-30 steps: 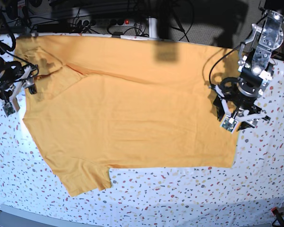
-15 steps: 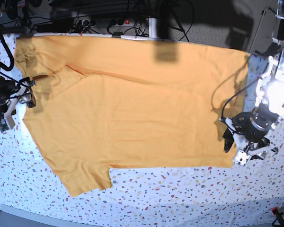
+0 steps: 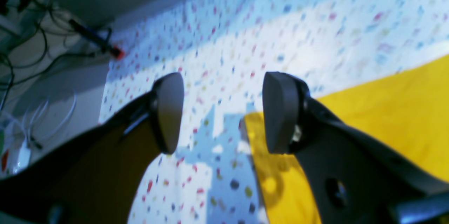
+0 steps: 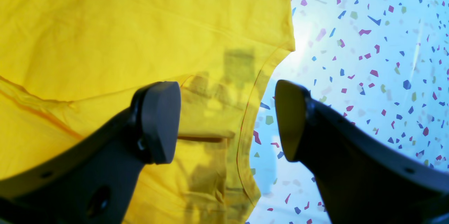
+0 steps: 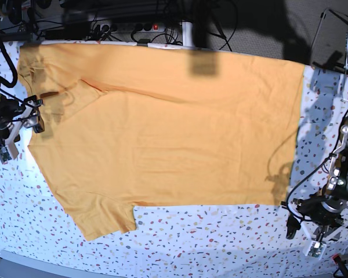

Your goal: Fold the T-shirt properly

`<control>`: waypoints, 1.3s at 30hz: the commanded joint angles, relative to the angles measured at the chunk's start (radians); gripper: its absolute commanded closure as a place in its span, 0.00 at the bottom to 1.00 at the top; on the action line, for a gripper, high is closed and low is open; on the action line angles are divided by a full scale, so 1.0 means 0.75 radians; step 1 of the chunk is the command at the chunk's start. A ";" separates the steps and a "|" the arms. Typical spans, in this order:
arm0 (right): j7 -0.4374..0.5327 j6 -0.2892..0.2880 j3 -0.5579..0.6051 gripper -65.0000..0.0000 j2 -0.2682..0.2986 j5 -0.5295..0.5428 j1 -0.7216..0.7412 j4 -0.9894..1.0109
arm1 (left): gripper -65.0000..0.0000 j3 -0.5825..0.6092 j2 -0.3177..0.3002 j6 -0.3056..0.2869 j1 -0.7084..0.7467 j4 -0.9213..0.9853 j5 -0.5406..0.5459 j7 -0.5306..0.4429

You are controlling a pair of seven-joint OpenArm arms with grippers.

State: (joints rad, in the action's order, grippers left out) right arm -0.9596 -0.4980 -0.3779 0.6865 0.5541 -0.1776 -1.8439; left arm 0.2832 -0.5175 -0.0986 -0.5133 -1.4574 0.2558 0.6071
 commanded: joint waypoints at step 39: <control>-0.015 0.011 -0.012 0.36 0.026 0.011 0.015 -0.020 | 0.47 -0.010 0.266 -0.434 -0.487 1.641 0.331 -0.432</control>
State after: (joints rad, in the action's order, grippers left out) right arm -0.9859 -0.4976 -0.3779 0.6842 0.5560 -0.1776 -1.8439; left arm 0.2802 -0.3099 -0.4198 -0.8440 -0.2138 0.4946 0.3027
